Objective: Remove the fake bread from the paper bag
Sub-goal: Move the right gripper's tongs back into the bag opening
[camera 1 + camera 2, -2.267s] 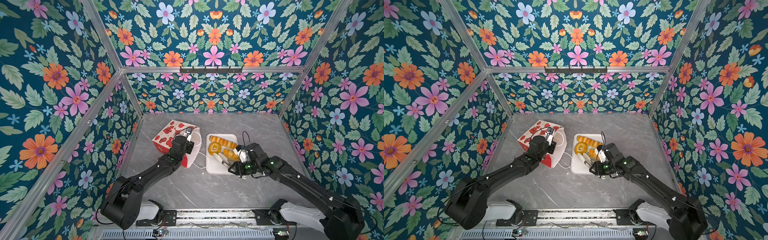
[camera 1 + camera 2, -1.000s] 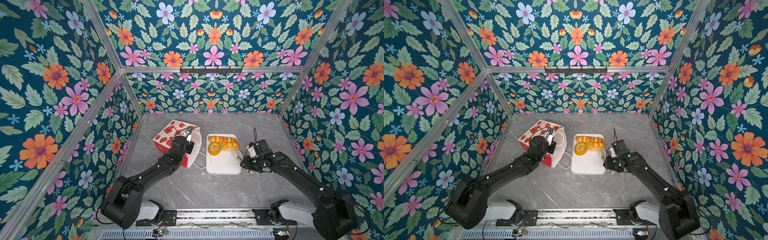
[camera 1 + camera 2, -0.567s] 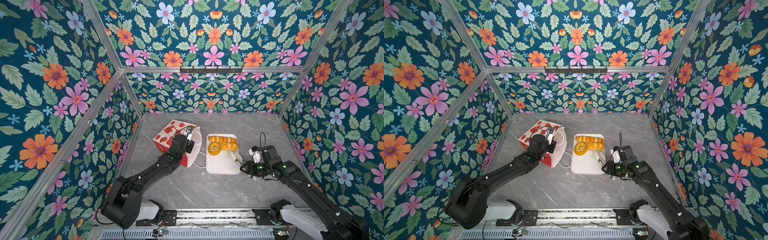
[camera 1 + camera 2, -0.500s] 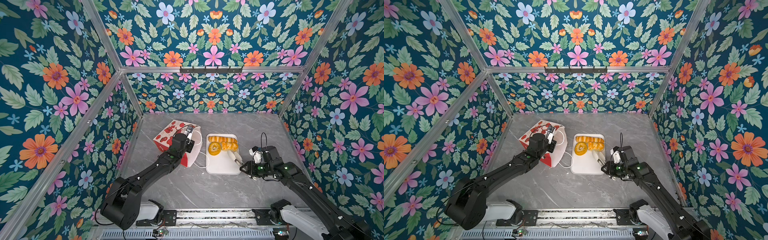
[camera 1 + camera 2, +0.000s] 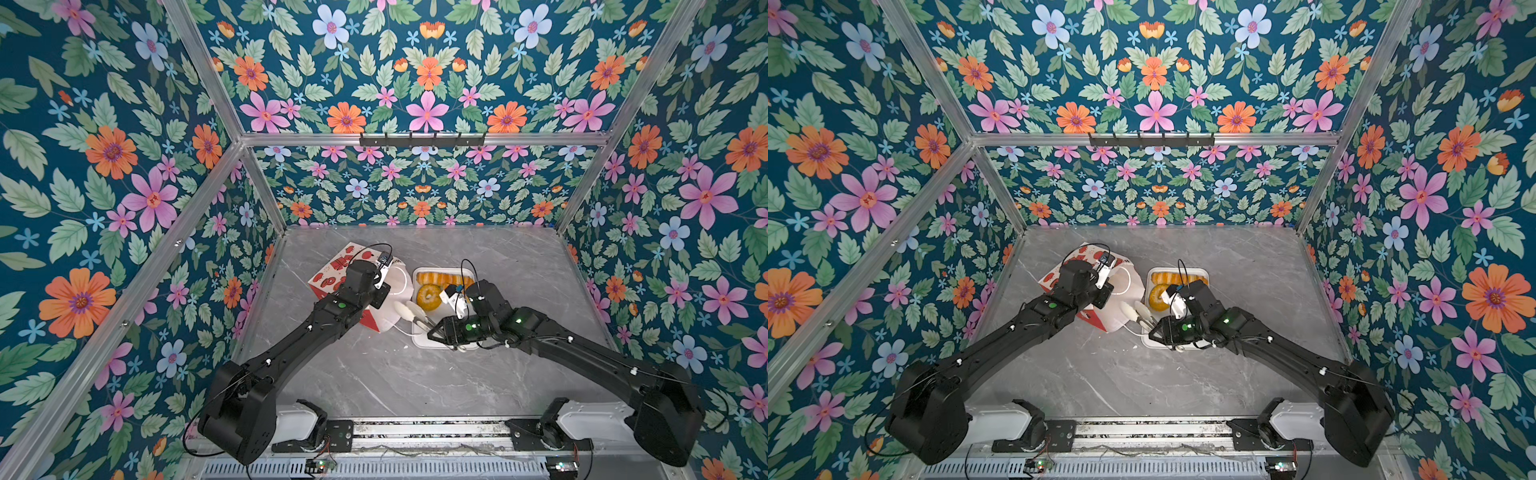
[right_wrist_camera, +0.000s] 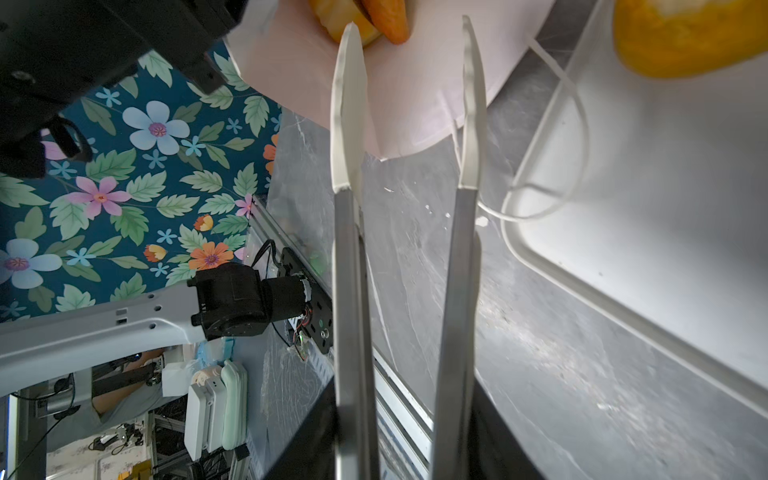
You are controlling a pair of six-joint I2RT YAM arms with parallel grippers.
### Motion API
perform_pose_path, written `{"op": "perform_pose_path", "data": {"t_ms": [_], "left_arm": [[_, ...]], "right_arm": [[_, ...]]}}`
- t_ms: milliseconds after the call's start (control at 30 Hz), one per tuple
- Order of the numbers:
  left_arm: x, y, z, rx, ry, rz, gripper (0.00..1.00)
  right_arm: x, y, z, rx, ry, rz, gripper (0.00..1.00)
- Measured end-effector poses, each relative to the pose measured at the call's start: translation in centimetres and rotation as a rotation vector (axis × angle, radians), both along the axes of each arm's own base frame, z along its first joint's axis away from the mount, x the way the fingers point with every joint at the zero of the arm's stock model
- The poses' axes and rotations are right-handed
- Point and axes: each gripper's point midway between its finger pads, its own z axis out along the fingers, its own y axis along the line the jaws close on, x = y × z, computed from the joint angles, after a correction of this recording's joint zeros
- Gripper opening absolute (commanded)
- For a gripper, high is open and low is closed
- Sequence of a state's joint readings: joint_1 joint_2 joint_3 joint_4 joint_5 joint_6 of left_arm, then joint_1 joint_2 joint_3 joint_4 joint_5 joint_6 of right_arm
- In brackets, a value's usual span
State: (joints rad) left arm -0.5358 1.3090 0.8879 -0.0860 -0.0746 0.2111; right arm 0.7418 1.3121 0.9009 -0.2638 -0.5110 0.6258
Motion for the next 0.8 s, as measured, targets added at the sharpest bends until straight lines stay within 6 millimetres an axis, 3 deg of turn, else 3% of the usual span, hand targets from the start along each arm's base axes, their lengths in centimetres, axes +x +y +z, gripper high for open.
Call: {"op": "perform_pose_path", "data": {"t_ms": [267,500,800], "left_arm": [[-1.8,-0.1,-0.7,-0.022,0.036,-0.039,0.00],[-2.0,-0.2,-0.4,-0.045,0.034,-0.040,0.00],[-1.8,-0.6,0.3,-0.073,0.032,-0.046,0.00]], "right_arm": [[3.6,4.6,-2.5,0.005,-0.003,0.033,0.45],[6.2,7.2,-3.2,0.042,-0.044,0.046,0.47],[6.8,8.6,-4.5,0.068,-0.034,0.074,0.47]]}}
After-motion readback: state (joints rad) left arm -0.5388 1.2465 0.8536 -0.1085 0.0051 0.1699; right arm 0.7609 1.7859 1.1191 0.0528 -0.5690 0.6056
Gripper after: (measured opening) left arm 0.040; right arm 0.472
